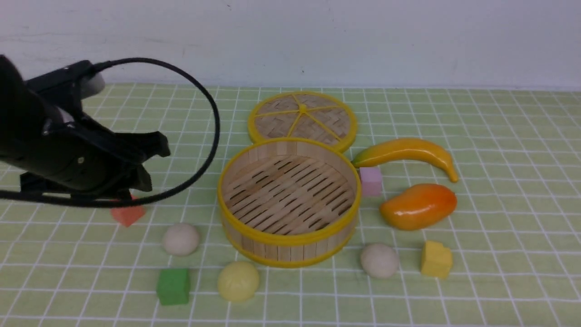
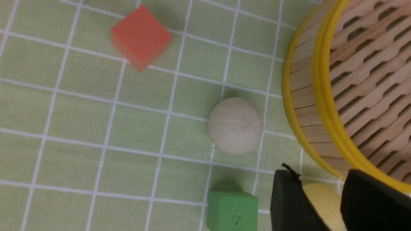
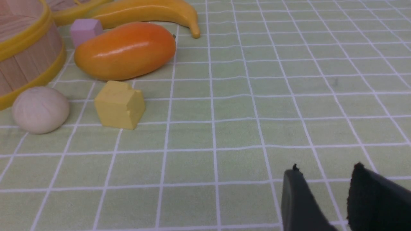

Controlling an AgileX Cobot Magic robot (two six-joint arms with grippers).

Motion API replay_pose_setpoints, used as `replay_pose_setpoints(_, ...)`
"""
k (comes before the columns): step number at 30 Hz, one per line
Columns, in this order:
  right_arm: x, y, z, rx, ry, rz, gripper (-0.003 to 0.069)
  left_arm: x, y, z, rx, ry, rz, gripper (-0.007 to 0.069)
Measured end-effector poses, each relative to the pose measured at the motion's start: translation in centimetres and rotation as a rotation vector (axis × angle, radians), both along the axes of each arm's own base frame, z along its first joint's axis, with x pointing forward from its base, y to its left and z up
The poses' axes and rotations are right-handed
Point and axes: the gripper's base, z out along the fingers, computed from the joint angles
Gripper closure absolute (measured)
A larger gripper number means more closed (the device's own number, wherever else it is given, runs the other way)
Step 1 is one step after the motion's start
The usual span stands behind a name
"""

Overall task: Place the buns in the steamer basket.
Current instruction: Use the left arm to grab a steamed stuffed bun

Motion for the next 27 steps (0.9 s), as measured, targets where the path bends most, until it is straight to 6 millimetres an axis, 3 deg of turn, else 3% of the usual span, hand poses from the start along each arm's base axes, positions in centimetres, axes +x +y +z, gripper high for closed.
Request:
replay_pose_setpoints(4, 0.0, 0.0, 0.0, 0.0, 0.0, 0.0, 0.0418, 1.4, -1.4, -1.9, 0.039, 0.069, -0.075, 0.0386)
replay_pose_setpoints(14, 0.0, 0.0, 0.0, 0.0, 0.0, 0.0, 0.0418, 5.9, -2.7, -5.3, 0.101, 0.176, -0.099, 0.0386)
replay_pose_setpoints(22, 0.0, 0.0, 0.0, 0.0, 0.0, 0.0, 0.0418, 6.9, -2.8, -9.2, 0.153, 0.288, -0.111, 0.0386)
replay_pose_setpoints(27, 0.0, 0.0, 0.0, 0.0, 0.0, 0.0, 0.0418, 7.3, -2.9, -9.6, 0.153, 0.271, -0.111, 0.0386)
